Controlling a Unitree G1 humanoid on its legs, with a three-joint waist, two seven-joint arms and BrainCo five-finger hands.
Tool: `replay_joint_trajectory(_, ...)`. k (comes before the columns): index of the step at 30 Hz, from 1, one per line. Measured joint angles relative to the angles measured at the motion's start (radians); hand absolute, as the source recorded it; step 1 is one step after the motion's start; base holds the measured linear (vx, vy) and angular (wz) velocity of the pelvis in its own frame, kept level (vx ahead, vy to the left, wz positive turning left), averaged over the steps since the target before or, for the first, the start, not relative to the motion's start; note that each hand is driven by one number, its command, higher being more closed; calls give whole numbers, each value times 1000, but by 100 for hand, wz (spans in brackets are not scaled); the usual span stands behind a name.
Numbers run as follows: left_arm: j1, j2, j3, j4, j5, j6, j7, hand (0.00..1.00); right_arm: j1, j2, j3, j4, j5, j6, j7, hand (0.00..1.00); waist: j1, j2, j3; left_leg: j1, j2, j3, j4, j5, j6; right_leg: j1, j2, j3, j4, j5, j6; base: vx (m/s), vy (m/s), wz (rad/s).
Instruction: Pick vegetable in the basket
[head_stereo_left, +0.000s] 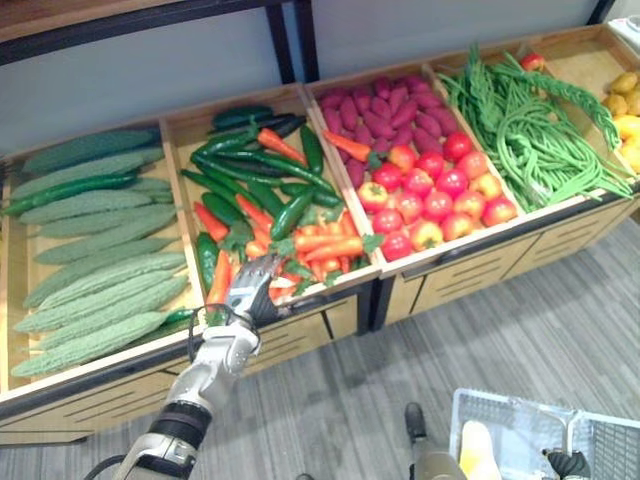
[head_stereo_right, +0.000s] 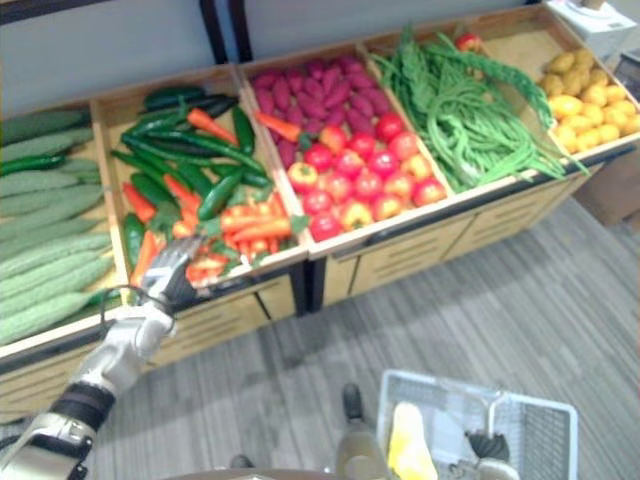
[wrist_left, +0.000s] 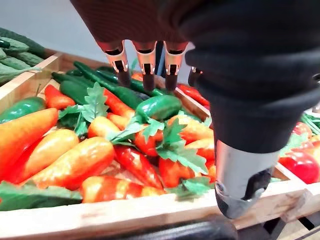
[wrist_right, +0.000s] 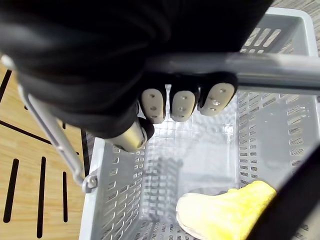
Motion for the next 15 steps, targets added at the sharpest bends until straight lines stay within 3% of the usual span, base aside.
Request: replay_joint_trajectory(15, -145, 0, -23, 3, 2, 22, 3, 0, 0, 3, 26, -5, -5, 0, 0, 100, -17, -2, 0, -10, 0, 53, 5, -4, -3, -50, 8, 58, -1, 20, 6, -37, -40, -11)
